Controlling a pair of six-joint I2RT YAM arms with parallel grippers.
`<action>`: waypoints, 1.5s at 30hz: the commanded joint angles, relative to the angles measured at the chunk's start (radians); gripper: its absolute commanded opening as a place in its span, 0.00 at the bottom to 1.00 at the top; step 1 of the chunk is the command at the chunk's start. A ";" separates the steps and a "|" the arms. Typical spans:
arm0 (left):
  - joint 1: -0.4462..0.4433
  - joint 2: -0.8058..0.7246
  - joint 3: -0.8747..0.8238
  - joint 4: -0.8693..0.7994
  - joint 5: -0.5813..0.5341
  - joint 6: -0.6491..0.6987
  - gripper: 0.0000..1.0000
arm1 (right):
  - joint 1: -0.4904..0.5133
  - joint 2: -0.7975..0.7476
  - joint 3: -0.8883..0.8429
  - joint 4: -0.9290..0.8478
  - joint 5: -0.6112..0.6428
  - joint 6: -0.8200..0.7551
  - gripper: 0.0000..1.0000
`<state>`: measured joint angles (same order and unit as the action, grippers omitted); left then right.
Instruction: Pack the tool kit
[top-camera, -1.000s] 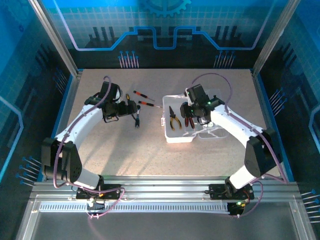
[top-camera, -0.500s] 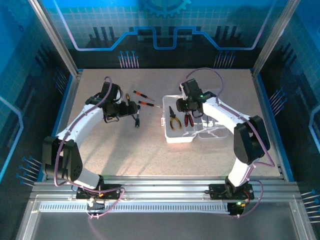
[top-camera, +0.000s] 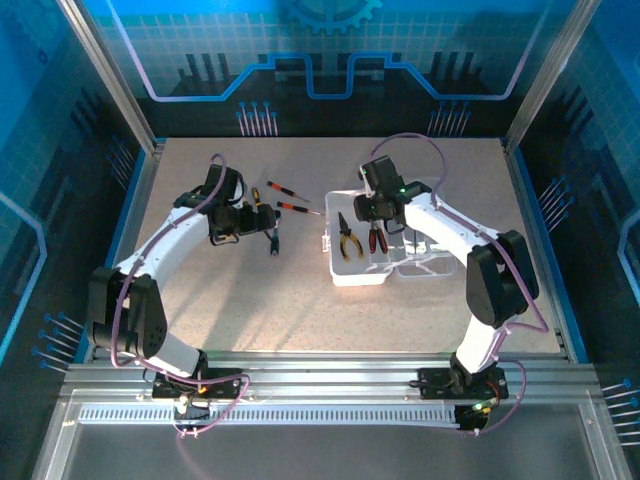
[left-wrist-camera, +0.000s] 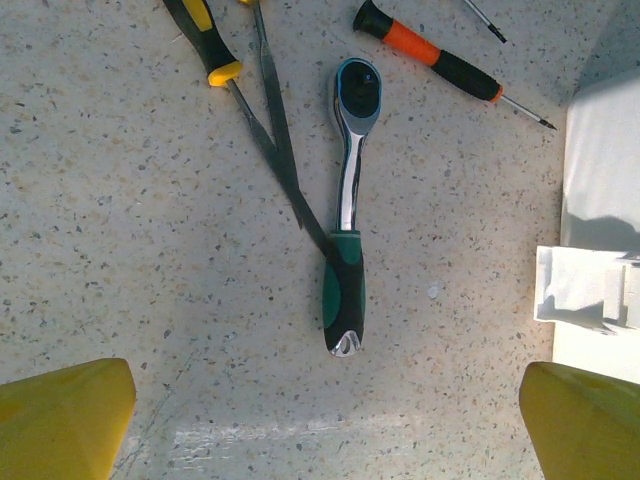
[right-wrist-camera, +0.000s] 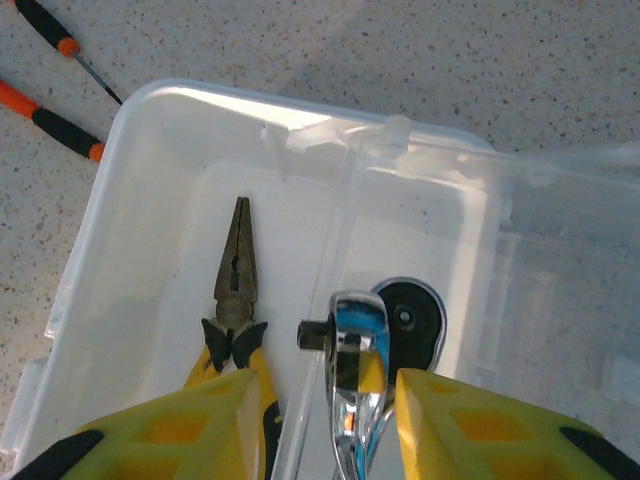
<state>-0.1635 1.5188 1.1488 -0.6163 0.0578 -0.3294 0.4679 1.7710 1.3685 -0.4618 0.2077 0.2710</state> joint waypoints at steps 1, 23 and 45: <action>0.010 0.006 0.011 -0.010 0.013 0.027 0.99 | -0.006 0.039 0.033 0.002 0.017 -0.009 0.41; 0.010 0.015 0.009 -0.013 0.008 0.029 0.99 | -0.011 0.004 0.038 -0.009 0.050 -0.014 0.05; 0.010 0.008 0.011 -0.016 0.011 0.031 1.00 | -0.040 0.000 0.012 -0.043 0.134 0.027 0.18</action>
<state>-0.1635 1.5249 1.1488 -0.6193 0.0578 -0.3290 0.4316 1.7596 1.3647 -0.5026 0.3389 0.2802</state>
